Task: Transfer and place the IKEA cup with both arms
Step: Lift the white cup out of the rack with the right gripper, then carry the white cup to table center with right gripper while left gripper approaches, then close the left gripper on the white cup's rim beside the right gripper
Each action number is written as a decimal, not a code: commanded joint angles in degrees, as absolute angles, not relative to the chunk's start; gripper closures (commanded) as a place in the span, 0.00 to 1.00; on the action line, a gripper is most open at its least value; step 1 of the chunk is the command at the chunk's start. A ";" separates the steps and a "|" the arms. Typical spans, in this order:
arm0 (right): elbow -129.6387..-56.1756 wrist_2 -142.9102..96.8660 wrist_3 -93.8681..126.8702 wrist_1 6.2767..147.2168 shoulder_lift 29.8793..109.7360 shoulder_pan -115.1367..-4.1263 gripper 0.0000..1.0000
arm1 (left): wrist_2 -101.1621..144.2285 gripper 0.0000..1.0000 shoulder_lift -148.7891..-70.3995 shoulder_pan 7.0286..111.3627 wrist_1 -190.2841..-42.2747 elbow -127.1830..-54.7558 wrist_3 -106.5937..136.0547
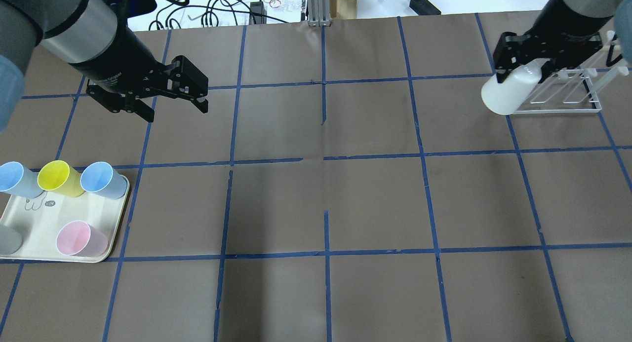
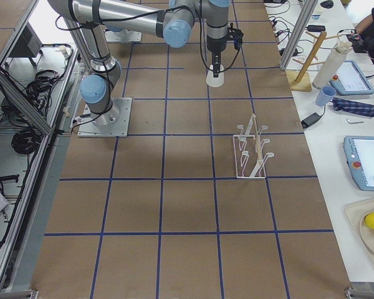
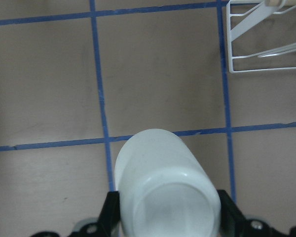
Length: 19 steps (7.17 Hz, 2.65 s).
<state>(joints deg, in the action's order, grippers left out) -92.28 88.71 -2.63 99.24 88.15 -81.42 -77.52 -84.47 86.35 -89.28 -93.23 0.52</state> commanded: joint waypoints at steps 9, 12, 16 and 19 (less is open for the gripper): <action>-100.59 28.91 19.96 90.08 92.46 -91.16 1.00 | -38.00 0.00 -88.24 52.53 -134.28 -101.85 -50.79; -109.14 13.12 15.13 90.44 92.29 -88.16 1.00 | -29.47 0.00 -87.98 65.38 -136.66 -103.00 -50.98; -110.04 6.24 14.15 88.95 89.47 -88.33 1.00 | -19.43 0.00 -88.06 70.14 -140.01 -105.28 -52.89; -110.04 4.93 14.41 88.94 89.47 -88.42 1.00 | -16.20 0.00 -88.33 70.31 -138.96 -107.75 -55.90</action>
<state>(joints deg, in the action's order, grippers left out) -110.03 5.58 14.41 88.92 89.52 -88.35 -18.26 -88.13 70.10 -139.26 -107.33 -54.94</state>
